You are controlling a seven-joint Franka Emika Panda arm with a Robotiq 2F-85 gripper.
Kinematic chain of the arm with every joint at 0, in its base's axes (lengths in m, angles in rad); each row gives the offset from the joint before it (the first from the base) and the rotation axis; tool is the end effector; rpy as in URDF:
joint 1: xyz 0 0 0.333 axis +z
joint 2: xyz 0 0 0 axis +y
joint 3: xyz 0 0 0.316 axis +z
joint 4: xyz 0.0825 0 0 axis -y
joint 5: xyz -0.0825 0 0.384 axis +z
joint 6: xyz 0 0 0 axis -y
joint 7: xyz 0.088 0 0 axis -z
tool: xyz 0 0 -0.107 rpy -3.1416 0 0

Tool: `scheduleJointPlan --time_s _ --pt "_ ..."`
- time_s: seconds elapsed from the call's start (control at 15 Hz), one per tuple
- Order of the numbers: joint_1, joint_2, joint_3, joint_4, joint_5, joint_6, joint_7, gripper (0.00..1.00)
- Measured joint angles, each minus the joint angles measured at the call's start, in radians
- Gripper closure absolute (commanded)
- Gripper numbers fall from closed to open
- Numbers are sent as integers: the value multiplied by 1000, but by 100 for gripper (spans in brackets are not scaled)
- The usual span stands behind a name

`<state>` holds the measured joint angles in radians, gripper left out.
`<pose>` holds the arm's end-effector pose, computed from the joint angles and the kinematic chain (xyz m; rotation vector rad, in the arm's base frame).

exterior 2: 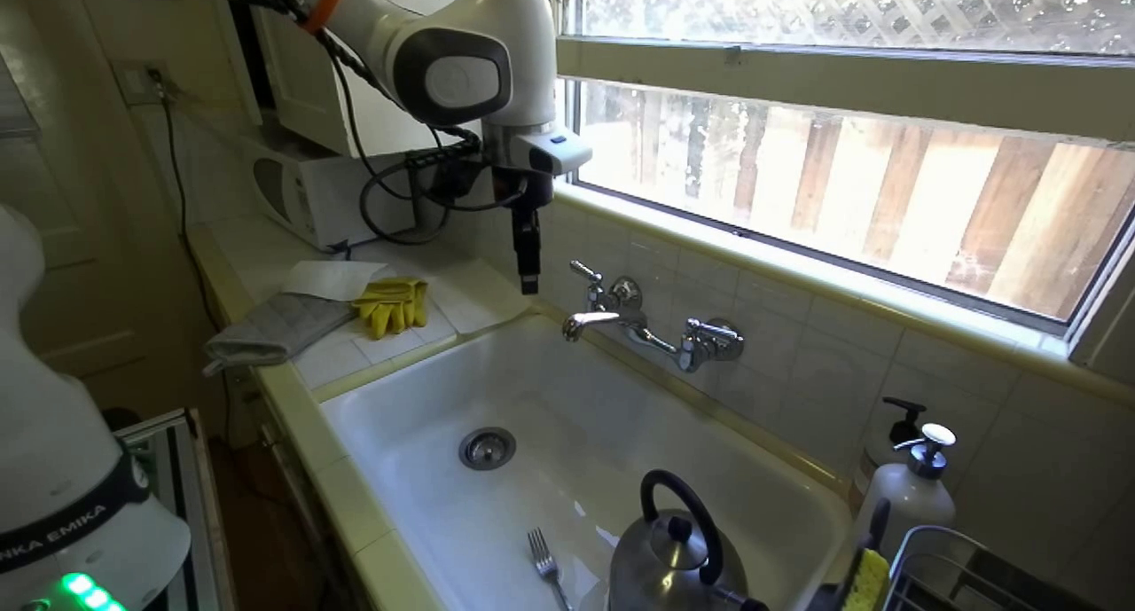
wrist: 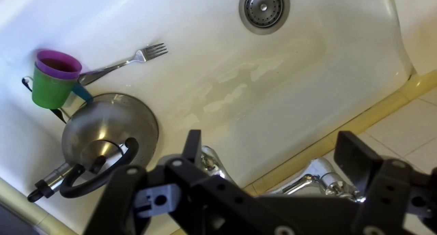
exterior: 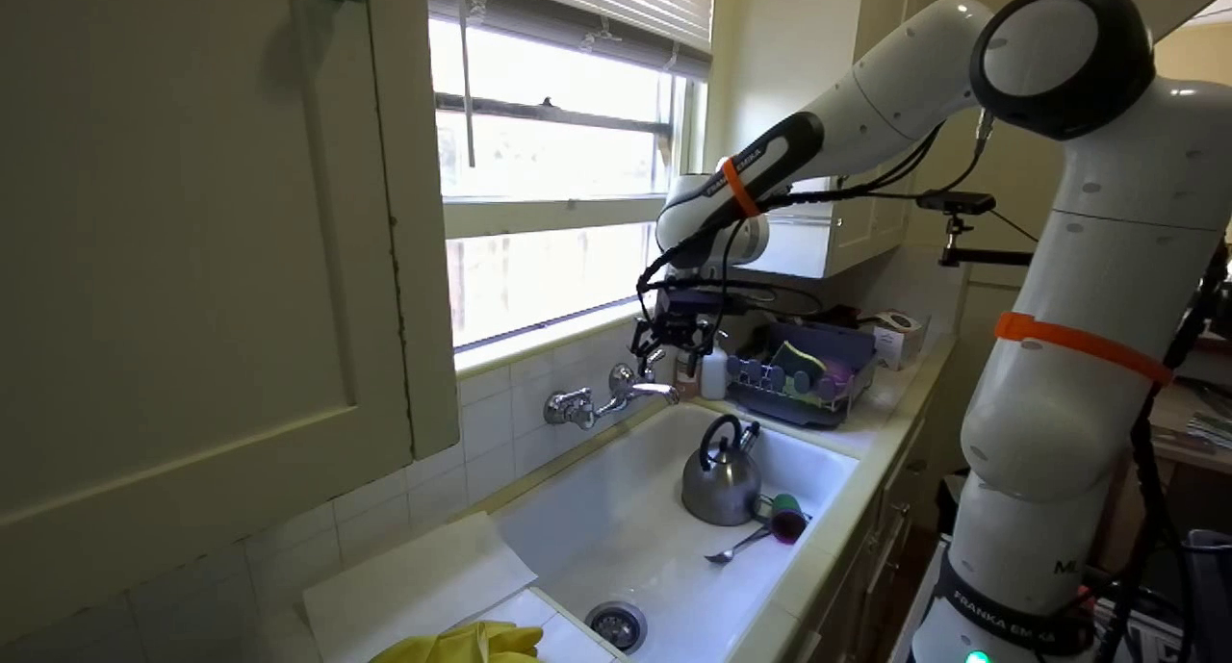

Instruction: Move the faucet head to the right and move the right faucet handle to the left

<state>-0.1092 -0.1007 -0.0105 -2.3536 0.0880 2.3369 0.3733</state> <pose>0.4937 -0.0580 0.3785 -2.9468 0.8336 -0.1146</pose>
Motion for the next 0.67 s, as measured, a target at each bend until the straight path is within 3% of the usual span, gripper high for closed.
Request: scheduleJointPlan --time_s 0.33,0.67 --pt "0 120 -37 87 -7 0 -58 0" --pt "-1 190 -66 146 -2 7 -227 0"
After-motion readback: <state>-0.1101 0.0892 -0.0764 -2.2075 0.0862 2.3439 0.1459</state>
